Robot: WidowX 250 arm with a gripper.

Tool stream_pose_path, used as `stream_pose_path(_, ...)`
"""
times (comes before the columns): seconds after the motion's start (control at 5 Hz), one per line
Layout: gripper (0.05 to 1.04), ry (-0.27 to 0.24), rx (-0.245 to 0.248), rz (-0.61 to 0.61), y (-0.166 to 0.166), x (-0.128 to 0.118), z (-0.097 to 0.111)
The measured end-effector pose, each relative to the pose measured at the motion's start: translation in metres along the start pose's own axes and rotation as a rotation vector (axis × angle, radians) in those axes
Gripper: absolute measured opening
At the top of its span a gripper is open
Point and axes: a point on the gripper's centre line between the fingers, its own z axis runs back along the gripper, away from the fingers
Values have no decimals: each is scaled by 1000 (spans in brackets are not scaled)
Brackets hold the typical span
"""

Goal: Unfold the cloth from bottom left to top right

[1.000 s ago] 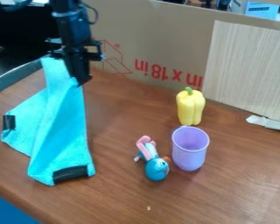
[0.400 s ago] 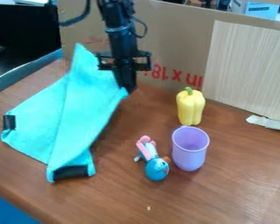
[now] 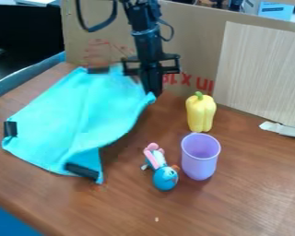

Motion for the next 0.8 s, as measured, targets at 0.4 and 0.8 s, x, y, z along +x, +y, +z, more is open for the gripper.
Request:
stream_pose_path(0.4, 54, -15, -13, 41, -25, 14, -11)
stream_pose_path(0.8, 217, -72, -35, 163, -38, 24, -13)
